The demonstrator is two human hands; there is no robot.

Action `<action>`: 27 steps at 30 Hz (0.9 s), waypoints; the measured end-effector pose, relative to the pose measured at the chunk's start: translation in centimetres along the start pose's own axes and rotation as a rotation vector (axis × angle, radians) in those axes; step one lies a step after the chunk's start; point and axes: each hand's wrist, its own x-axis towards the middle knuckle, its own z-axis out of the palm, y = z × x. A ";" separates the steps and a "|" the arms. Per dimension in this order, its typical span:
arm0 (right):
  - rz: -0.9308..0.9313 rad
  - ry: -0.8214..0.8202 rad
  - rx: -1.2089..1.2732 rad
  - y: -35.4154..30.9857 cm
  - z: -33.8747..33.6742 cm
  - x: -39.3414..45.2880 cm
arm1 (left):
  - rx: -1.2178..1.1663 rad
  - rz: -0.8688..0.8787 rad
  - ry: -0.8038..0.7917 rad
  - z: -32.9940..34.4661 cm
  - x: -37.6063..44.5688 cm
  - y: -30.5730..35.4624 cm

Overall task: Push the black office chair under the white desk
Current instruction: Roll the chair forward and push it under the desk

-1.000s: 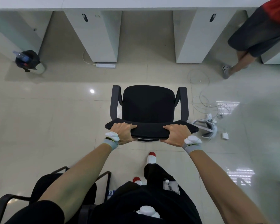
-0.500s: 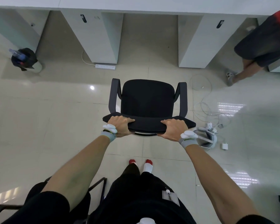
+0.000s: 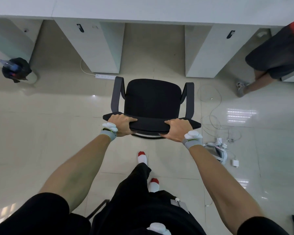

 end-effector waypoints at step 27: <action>0.095 -0.025 0.048 3.3 -11.3 19.4 | 0.018 0.033 0.064 -12.0 18.6 -5.9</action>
